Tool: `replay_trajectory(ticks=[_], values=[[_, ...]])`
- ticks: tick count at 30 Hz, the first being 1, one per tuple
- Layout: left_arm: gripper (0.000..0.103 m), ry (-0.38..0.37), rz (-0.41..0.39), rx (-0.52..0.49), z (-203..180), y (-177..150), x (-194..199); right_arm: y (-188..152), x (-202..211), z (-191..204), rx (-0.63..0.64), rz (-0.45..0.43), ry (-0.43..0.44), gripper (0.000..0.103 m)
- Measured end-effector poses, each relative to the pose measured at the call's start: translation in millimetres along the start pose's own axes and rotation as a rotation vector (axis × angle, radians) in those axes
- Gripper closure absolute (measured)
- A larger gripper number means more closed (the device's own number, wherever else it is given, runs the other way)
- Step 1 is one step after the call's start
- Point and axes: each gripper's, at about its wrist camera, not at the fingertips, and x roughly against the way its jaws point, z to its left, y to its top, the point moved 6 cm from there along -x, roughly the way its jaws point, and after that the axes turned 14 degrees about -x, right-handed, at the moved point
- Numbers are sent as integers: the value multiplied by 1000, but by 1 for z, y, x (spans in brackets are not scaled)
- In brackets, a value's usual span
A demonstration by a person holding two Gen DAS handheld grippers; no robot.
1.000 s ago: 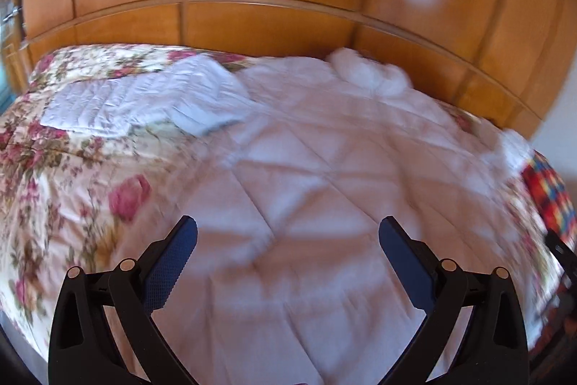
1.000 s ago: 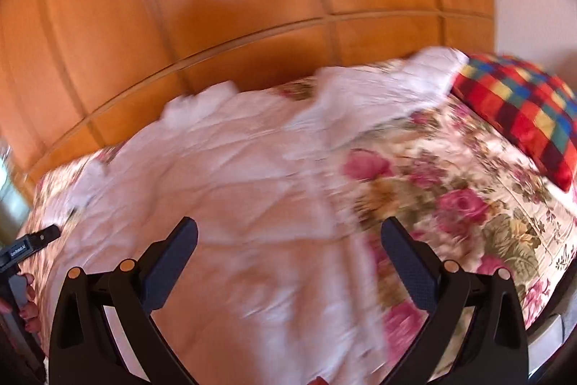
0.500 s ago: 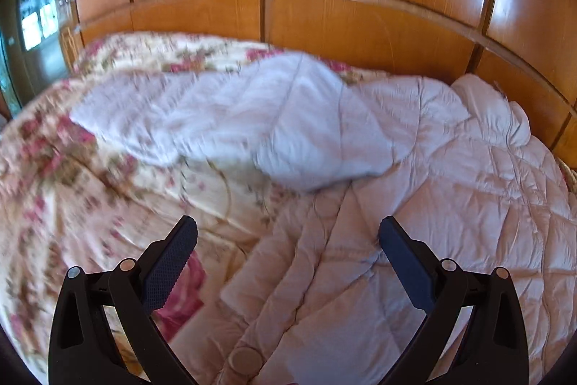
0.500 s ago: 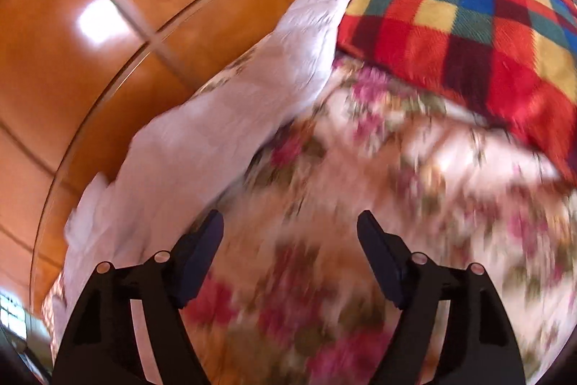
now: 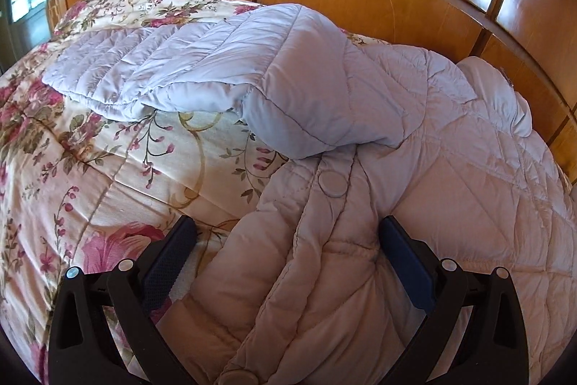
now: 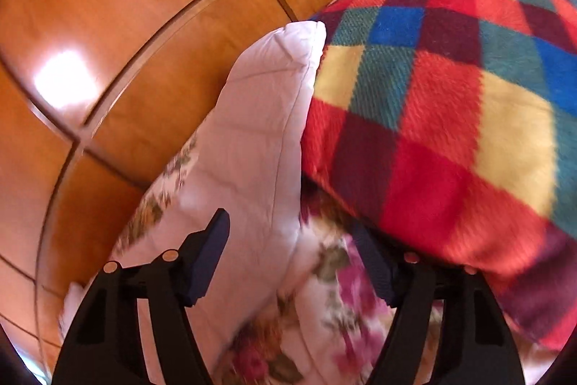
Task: Fold small clothes
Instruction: 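Grasp the jacket sleeve with the right tool and lift it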
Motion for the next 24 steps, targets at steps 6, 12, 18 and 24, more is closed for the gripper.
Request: replay_trajectory(ticks=[6, 12, 18, 24], values=[[3, 5, -13, 0, 4, -2, 1, 6, -19, 10, 10, -10, 10, 53], [3, 1, -20, 2, 4, -2, 0, 2, -28, 21, 64, -10, 25, 96], [3, -2, -26, 5, 5, -2, 0, 2, 12, 50, 118, -89, 42, 97], [3, -10, -30, 12, 6, -1, 0, -25, 77, 127, 322, -199, 107, 97]])
